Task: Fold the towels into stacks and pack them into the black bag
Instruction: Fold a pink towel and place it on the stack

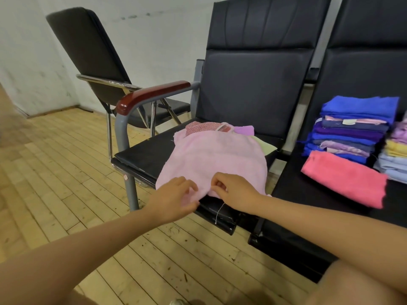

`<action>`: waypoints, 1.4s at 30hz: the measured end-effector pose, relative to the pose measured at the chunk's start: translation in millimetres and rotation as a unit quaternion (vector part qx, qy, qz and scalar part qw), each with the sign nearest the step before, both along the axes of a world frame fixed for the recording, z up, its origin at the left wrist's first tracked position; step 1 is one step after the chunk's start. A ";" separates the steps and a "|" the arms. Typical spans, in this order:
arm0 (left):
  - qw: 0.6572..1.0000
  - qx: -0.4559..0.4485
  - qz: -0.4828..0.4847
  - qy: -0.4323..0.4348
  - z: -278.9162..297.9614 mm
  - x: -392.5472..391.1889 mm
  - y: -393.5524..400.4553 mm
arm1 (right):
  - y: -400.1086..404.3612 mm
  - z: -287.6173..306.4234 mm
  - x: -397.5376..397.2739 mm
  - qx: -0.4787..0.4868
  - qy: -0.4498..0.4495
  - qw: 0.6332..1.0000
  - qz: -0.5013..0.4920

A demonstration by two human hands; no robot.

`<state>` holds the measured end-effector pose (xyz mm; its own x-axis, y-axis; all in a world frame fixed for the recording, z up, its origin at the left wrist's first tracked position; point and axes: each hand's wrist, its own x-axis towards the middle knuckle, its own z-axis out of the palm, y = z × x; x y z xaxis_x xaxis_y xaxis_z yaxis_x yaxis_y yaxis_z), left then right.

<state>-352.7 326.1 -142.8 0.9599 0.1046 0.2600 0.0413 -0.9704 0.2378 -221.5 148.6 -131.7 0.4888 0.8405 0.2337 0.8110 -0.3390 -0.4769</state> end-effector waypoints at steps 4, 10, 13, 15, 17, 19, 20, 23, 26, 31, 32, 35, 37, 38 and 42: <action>0.999 0.029 0.003 -0.022 -17.7 18.0 -13.5 | -3.5 -2.7 4.9 0.016 0.041 0.999 -0.004; 0.997 -0.064 0.017 -0.048 -12.6 28.3 -8.5 | -7.2 -9.2 4.9 -0.038 -0.028 0.999 0.021; 0.993 -0.092 0.060 -0.049 -5.0 32.5 -7.7 | -5.6 -5.7 13.7 -0.098 -0.129 0.987 -0.015; 0.998 -0.014 0.055 -0.031 5.9 37.7 -4.8 | -7.5 2.7 23.1 -0.092 -0.141 0.984 -0.055; 0.991 0.128 0.032 0.012 21.4 42.4 1.8 | -14.3 12.3 34.3 -0.101 -0.149 0.979 -0.099; 0.976 0.212 0.024 0.046 36.2 44.4 10.4 | -26.2 18.1 45.9 -0.132 -0.157 0.967 -0.153; 0.974 0.222 0.027 0.048 40.0 45.6 16.8 | -33.3 18.9 51.7 -0.149 -0.157 0.960 -0.180; 0.980 0.185 0.057 0.038 46.0 47.6 31.4 | -53.7 19.5 66.1 -0.144 -0.132 0.948 -0.251; 0.990 0.115 0.078 0.028 45.7 48.3 42.7 | -68.0 22.7 74.4 -0.045 -0.069 0.957 -0.279; 0.988 0.074 0.125 0.045 42.1 39.6 65.2 | -80.7 30.7 73.9 0.153 0.113 0.942 -0.275; 0.987 0.070 0.136 0.047 41.3 37.4 68.6 | -82.5 34.3 70.2 0.183 0.140 0.933 -0.275; 0.983 -0.029 0.181 0.004 42.1 29.8 70.5 | -90.3 47.4 58.1 0.262 0.218 0.898 -0.278; 0.968 -0.146 0.191 -0.075 43.7 24.8 65.6 | -95.3 50.3 56.4 0.289 0.232 0.888 -0.272; 0.958 -0.186 0.191 -0.104 46.0 23.1 61.0 | -96.4 49.4 57.1 0.286 0.230 0.890 -0.271; 0.954 -0.230 0.164 -0.106 50.7 19.9 46.2 | -99.4 40.9 55.1 0.205 0.179 0.918 -0.288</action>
<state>-332.8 372.3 -92.1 0.7876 0.5389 0.2988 0.2277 -0.7051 0.6716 -166.5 49.2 -90.8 0.9318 0.2951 0.2111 0.3202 -0.3950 -0.8611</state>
